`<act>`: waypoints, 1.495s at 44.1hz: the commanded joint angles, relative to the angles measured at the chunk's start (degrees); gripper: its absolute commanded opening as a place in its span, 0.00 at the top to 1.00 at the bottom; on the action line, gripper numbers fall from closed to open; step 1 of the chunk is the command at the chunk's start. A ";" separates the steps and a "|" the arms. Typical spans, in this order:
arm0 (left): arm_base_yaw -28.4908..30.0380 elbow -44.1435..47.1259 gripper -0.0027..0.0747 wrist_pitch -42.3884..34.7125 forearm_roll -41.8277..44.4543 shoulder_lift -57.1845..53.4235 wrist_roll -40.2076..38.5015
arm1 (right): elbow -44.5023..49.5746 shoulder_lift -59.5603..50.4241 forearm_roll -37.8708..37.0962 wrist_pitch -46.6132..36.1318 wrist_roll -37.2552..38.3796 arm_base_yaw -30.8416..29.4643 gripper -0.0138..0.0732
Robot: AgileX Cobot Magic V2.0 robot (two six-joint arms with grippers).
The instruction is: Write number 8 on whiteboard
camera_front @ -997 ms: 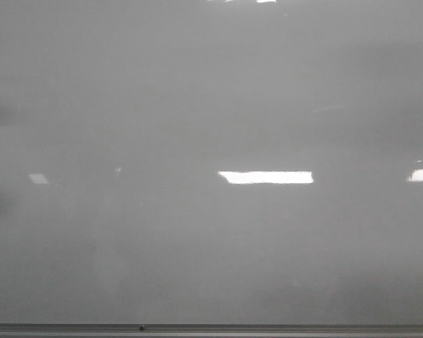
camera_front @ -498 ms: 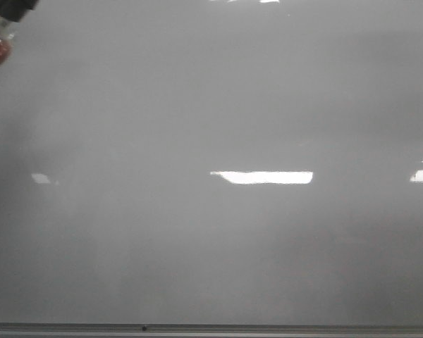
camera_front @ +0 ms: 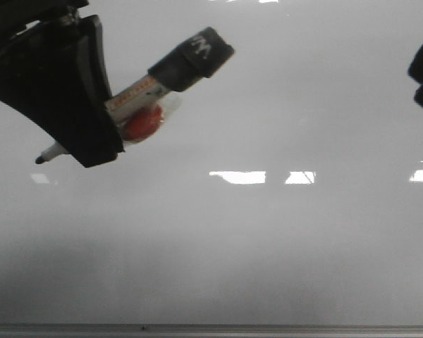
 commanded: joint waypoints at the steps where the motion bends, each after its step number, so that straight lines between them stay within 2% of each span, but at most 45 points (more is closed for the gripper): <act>1: -3.22 -1.85 0.99 -2.04 -1.10 -1.51 0.42 | -2.90 0.78 2.42 -2.85 -1.86 6.03 0.25; 7: -6.54 -1.85 0.99 -2.04 -1.10 -1.51 0.42 | -5.48 3.57 4.97 -6.71 -1.86 14.29 0.25; 15: -7.38 -1.85 0.99 -3.12 -2.37 -1.51 0.42 | -6.02 7.07 6.74 -11.13 -1.86 18.88 0.27; 29: -7.38 -1.85 0.99 -3.38 -2.61 -1.51 0.42 | -6.02 7.93 7.45 -10.89 -1.86 19.31 0.65; 34: -7.38 -1.85 0.99 -3.38 -2.61 -1.51 0.32 | -6.02 7.93 7.45 -9.85 -1.86 19.31 0.75; 38: -7.38 -1.85 0.91 -3.38 -2.69 -1.51 0.16 | -6.02 7.93 7.45 -9.42 -1.86 19.31 0.82; 44: -7.27 -1.85 0.62 -3.27 -2.35 -1.51 -3.57 | -6.02 7.93 7.22 -9.37 -1.86 19.31 0.91; 47: -6.64 -1.85 0.50 -2.72 -0.58 -2.24 -6.57 | -6.02 7.58 6.63 -9.13 -1.86 19.19 0.92; 50: -5.13 -1.85 0.45 -1.91 0.38 -3.60 -8.77 | -6.02 6.62 5.46 -8.35 -1.79 18.52 0.92; 56: -0.49 -1.72 0.45 -0.73 0.25 -9.20 -10.67 | -6.02 3.37 0.17 -5.98 2.55 14.25 0.92; 62: 6.87 -0.22 0.45 -1.78 0.16 -16.43 -11.58 | -6.02 -1.03 -8.05 -4.15 11.17 4.60 0.92; 66: 12.58 2.24 0.45 -4.34 0.16 -21.25 -14.91 | -5.64 -4.73 -8.75 -5.05 18.62 -2.68 0.92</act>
